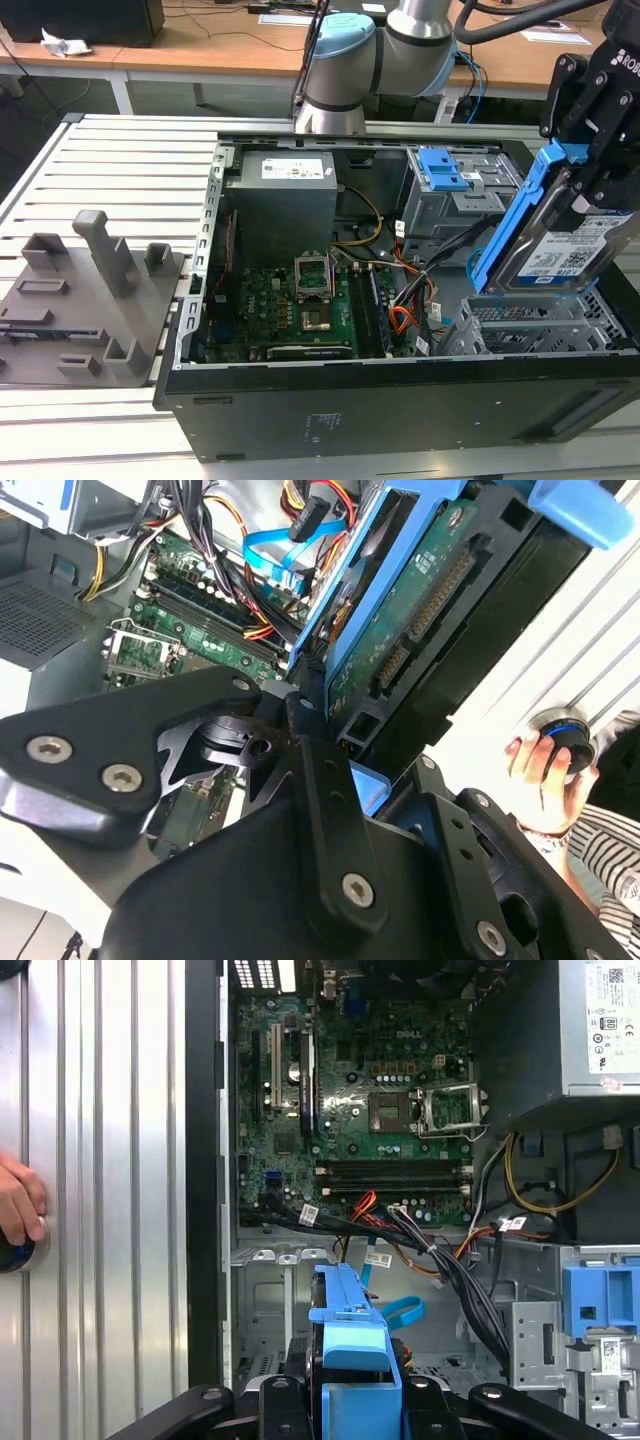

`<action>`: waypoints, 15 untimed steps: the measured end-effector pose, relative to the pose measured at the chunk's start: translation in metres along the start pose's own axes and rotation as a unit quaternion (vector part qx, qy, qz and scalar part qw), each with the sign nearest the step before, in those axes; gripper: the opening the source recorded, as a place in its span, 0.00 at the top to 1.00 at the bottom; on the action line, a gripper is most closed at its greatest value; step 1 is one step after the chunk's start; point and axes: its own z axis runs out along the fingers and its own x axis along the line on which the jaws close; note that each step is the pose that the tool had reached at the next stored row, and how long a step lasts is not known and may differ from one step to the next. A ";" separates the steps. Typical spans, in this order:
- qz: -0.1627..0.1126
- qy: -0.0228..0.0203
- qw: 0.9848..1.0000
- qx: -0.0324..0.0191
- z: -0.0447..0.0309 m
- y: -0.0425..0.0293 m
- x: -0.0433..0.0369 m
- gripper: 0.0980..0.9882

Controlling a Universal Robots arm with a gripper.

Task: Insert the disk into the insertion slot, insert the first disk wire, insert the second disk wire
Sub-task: 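Insert the disk into the insertion slot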

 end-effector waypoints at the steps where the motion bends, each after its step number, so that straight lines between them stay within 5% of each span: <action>1: 0.000 0.000 1.000 0.000 0.0013 -0.0001 0.0000 0.70; 10: 0.000 0.000 1.000 0.000 0.0105 -0.0005 0.0000 0.70; 15: 0.000 0.000 1.000 0.000 0.0135 -0.0008 0.0087 0.70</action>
